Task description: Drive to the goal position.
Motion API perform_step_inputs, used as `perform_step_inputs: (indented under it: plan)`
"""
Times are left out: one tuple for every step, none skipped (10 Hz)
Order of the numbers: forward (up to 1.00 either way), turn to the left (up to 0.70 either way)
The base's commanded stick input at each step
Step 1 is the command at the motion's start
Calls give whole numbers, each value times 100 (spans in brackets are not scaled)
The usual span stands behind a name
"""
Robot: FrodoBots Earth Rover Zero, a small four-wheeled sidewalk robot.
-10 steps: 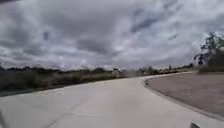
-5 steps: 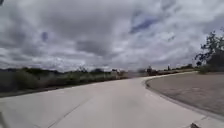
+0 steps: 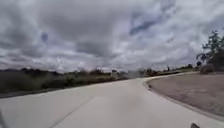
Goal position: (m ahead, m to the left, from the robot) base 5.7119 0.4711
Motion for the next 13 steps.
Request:
perform_step_inputs:
  plan:
    - [69, 1]
    - [69, 0]
    - [69, -9]
    - [69, -14]
    - [69, -14]
    - [69, -14]
    - [69, -14]
    - [69, -14]
    - [69, -14]
    - [69, -11]
    - [69, -2]
    - [69, 1]
    - [69, 1]
